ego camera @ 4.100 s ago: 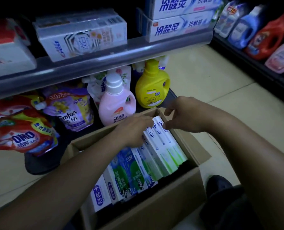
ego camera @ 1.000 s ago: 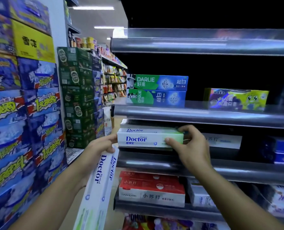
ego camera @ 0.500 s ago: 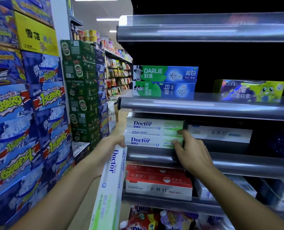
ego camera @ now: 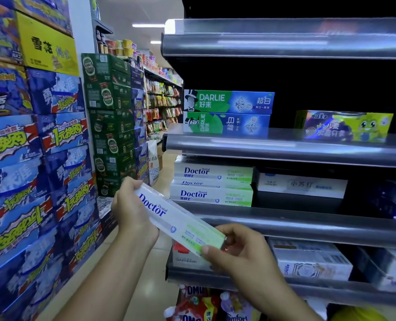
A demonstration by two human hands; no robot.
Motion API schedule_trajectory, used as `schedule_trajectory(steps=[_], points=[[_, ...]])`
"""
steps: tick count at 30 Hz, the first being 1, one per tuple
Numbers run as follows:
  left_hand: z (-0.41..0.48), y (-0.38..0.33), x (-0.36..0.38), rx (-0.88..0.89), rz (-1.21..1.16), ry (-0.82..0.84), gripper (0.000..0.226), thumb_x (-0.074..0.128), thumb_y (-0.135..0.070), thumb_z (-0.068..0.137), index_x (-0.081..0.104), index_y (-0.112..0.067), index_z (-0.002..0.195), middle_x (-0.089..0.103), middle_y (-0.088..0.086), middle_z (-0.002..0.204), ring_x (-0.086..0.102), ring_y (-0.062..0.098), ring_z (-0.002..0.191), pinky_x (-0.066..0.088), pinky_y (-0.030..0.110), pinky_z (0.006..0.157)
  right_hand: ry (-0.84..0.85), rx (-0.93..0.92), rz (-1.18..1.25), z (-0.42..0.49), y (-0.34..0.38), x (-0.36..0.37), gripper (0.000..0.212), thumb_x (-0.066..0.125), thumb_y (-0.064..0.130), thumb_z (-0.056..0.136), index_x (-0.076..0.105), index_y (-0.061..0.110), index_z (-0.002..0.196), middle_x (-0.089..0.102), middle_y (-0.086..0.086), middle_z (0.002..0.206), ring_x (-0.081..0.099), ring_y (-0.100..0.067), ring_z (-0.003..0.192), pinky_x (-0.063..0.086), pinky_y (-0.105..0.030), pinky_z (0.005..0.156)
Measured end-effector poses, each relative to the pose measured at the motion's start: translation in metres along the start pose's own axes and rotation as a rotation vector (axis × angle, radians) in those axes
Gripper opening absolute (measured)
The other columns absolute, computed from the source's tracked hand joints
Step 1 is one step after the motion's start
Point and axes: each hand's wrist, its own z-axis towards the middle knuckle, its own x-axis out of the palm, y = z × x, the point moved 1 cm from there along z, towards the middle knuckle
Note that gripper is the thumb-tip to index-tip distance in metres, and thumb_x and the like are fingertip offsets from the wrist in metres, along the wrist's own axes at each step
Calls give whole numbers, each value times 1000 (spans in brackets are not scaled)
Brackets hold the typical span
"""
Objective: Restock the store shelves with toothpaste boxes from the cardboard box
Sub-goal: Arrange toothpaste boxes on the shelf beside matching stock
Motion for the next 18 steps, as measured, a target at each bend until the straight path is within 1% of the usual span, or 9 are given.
schedule_trajectory(steps=[1,3,5,7,10,12,15,16,18], points=[[-1,3,1,12,-5,34,21,61,-30,67,45,-20,74,46,-2,63,50,20,54,43,30,56,-53,4,44,3,-2,-2,28,90,31,71,74,32,94,72,-2,85,72,-27,77,61,-51,72],[-1,7,3,85,37,108,16,61,-30,74,56,-19,84,53,1,72,55,22,67,44,32,59,-152,-12,46,9,-4,-13,36,91,19,74,72,32,103,71,-1,85,72,-25,77,62,-48,71],[-2,9,1,205,129,176,20,60,-27,79,67,-17,95,64,6,87,60,24,83,46,37,71,-256,-56,5,18,-3,-27,49,93,22,71,68,31,113,72,2,89,72,-18,78,62,-39,70],[-2,8,0,281,235,232,20,61,-18,81,71,-17,98,74,5,93,66,21,86,48,34,74,-328,-102,23,32,0,-43,54,94,24,69,66,30,116,74,5,92,73,-12,79,62,-32,69],[5,6,1,317,349,264,24,70,0,82,73,-15,101,80,3,95,75,20,87,56,34,76,-395,-134,30,60,3,-60,44,93,19,71,68,26,107,76,5,96,74,-11,82,63,-34,77],[10,6,5,320,398,301,29,75,5,81,72,-16,102,80,0,95,77,17,88,59,30,76,-414,-161,7,79,7,-66,35,91,17,74,69,27,98,76,8,95,74,-5,82,63,-32,79],[24,9,11,321,456,308,33,79,4,81,71,-18,105,80,-1,97,77,11,86,58,20,67,-440,-199,-87,102,10,-68,35,88,23,79,72,19,110,75,11,100,71,2,85,60,-26,80],[28,9,13,326,499,301,35,81,1,81,71,-18,109,80,0,100,76,11,88,57,21,70,-456,-200,-151,107,9,-68,37,86,25,81,71,17,113,72,14,98,69,0,86,58,-26,81],[35,9,16,349,624,300,43,84,-7,81,71,-19,120,75,-2,111,71,12,98,53,26,75,-454,-175,-316,112,8,-67,32,83,28,83,72,19,112,64,21,84,67,-8,87,55,-29,79]])
